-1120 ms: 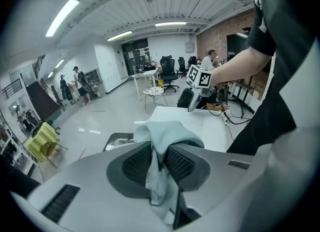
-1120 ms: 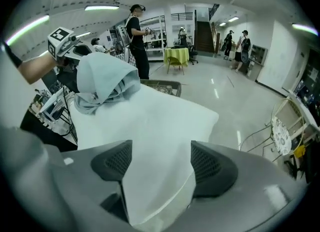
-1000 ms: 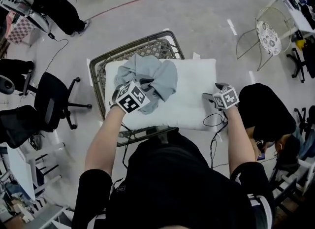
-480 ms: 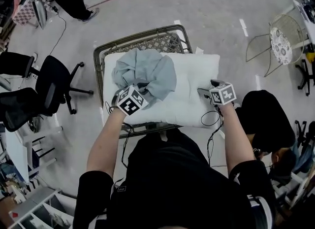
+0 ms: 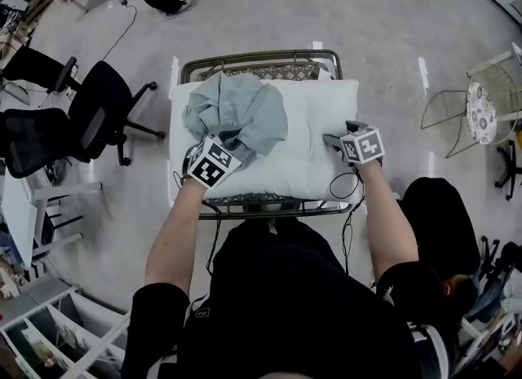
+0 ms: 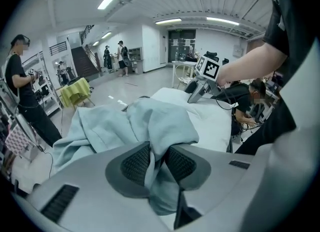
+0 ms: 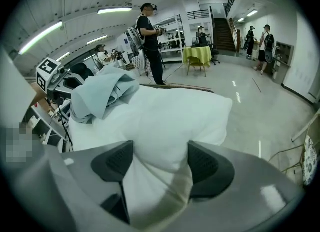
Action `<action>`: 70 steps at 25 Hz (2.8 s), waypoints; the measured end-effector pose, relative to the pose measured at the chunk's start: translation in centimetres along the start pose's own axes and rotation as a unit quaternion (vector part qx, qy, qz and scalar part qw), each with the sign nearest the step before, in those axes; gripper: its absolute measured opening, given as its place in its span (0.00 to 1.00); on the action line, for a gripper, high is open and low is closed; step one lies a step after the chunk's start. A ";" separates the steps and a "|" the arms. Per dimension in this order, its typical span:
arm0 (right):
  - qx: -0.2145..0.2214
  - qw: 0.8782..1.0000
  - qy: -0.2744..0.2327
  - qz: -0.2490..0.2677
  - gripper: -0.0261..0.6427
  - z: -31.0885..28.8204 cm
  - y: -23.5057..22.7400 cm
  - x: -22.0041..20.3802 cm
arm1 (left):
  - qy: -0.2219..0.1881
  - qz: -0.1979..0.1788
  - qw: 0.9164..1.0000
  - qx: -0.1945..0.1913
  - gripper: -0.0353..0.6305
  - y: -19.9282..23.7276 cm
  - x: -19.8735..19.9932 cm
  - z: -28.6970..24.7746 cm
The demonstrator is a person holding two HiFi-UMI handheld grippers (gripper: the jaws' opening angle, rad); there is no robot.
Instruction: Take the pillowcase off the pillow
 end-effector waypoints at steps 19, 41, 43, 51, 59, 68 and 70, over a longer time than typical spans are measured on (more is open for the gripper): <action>0.030 0.963 -0.266 0.010 0.28 7.8 14.3 8.0 | -0.194 0.088 0.976 0.039 0.22 6.2 -0.4 13.4; 0.063 0.900 -0.409 0.134 0.05 18.9 24.7 6.8 | -0.264 0.164 0.941 0.137 0.08 1.8 -0.4 24.7; 0.066 0.896 -0.417 0.139 0.05 20.1 24.2 5.7 | -0.270 0.168 0.936 0.150 0.08 0.2 0.5 24.6; 0.099 0.883 -0.438 0.135 0.05 23.2 22.3 2.2 | -0.273 0.196 0.925 0.175 0.07 -5.4 2.0 24.3; 0.070 0.884 -0.440 0.141 0.05 22.4 21.3 2.6 | -0.253 0.206 0.922 0.207 0.07 -4.5 -0.3 23.9; 0.068 0.888 -0.427 0.156 0.05 21.3 23.5 3.5 | -0.265 0.207 0.915 0.222 0.07 -3.5 -1.6 25.2; 0.071 0.889 -0.426 0.153 0.05 21.1 23.8 3.6 | -0.261 0.204 0.916 0.225 0.07 -3.5 -1.8 25.2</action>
Point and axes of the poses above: the fingertips, and each gripper's own axes: z backward along the fingers, y to its left, x out of its top, the point moved 10 cm from there along z, backward along the fingers, and after that the axes turned 12 degrees about x, right-handed, at the moved point
